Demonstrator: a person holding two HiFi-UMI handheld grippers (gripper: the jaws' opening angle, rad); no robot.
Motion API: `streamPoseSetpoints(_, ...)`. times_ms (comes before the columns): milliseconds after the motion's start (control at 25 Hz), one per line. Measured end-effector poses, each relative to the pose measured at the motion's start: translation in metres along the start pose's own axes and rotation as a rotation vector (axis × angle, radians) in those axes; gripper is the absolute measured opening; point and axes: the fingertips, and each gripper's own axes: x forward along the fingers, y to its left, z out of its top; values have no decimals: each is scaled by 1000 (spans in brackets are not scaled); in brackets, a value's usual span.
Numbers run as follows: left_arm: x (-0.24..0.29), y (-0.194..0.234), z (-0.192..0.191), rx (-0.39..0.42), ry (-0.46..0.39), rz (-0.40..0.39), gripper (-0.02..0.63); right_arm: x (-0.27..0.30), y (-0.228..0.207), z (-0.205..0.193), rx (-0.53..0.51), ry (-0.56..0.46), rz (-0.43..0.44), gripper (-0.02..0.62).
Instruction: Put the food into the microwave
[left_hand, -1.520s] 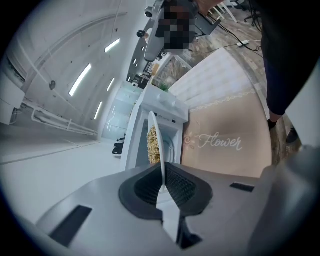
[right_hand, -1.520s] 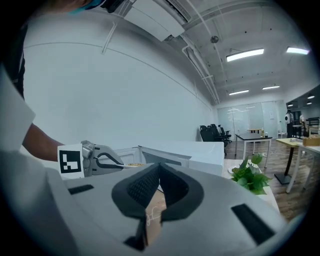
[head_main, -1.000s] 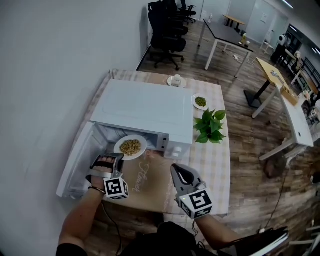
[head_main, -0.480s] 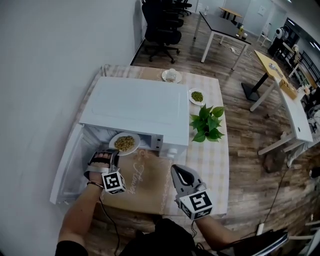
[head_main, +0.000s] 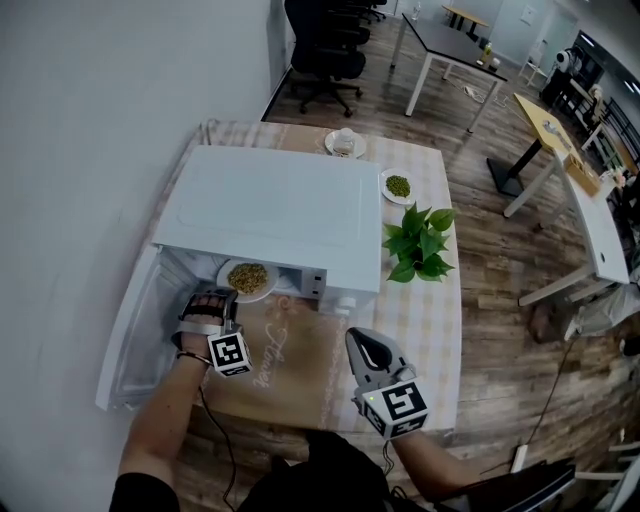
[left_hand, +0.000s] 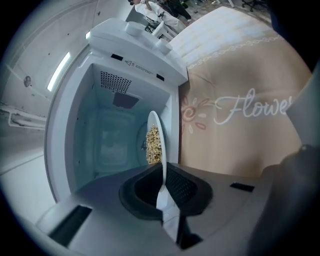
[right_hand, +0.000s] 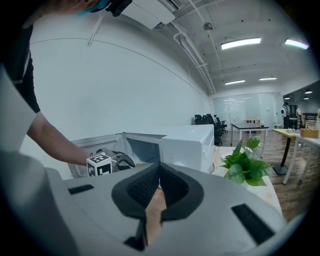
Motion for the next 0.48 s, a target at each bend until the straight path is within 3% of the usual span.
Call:
streamPoseSetpoints(240,19,2,1,35,2,24,23,2,-3,-8,8,20,-1,9)
streamPoseSetpoints(480,31,-2,1,79,3,-8,40,3,-7,-11,10,26,-6,9)
